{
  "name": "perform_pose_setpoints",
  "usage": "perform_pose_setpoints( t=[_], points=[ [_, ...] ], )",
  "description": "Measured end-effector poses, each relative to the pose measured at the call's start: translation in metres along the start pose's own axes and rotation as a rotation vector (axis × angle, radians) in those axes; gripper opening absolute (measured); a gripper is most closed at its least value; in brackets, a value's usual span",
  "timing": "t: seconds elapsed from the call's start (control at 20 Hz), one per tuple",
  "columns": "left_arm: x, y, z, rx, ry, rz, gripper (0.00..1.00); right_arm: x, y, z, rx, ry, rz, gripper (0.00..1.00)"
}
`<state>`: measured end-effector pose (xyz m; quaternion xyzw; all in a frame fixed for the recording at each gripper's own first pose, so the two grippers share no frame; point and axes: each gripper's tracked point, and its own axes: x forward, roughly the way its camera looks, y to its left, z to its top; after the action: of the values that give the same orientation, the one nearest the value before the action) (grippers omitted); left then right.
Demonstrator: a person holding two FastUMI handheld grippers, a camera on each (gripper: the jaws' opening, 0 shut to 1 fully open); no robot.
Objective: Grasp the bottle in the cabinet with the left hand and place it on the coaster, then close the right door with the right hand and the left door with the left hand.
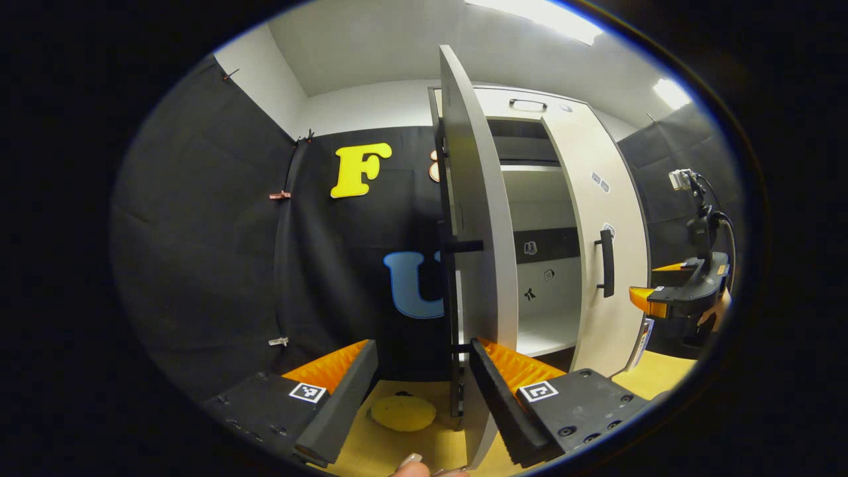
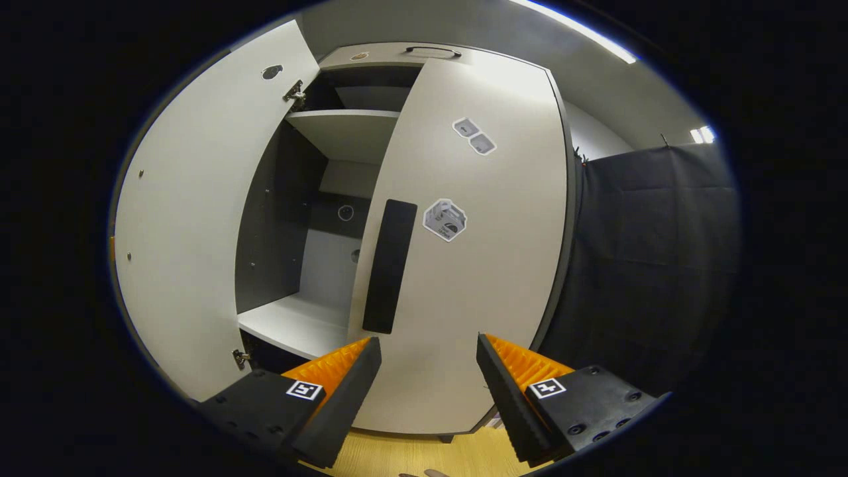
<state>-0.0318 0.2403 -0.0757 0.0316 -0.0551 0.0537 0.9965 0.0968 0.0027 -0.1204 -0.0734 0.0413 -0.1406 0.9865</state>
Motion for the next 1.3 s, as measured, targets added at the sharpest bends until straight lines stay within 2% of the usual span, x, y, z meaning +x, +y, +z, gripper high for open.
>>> perform_pose_setpoints(
  t=[0.25, 0.5, 0.85, 1.15, 1.3],
  points=[
    [-0.002, -0.007, 0.001, 0.010, 0.010, 0.037, 0.88, 0.004, -0.008, 0.013, 0.027, -0.031, 0.022, 0.96],
    [-0.001, -0.036, 0.004, 0.014, 0.010, 0.007, 0.90, 0.005, -0.016, 0.015, 0.019, -0.042, 0.043, 0.96],
    [0.015, -0.094, 0.007, 0.000, 0.000, -0.097, 0.89, 0.002, -0.036, 0.022, 0.016, -0.057, 0.051, 0.96],
    [0.030, -0.140, 0.006, 0.038, 0.004, -0.166, 0.91, -0.006, -0.056, 0.023, 0.014, -0.064, 0.045, 0.96],
    [0.036, -0.158, 0.002, 0.015, 0.021, -0.210, 0.93, -0.010, -0.064, 0.020, 0.016, -0.055, 0.039, 0.96]
  ],
)
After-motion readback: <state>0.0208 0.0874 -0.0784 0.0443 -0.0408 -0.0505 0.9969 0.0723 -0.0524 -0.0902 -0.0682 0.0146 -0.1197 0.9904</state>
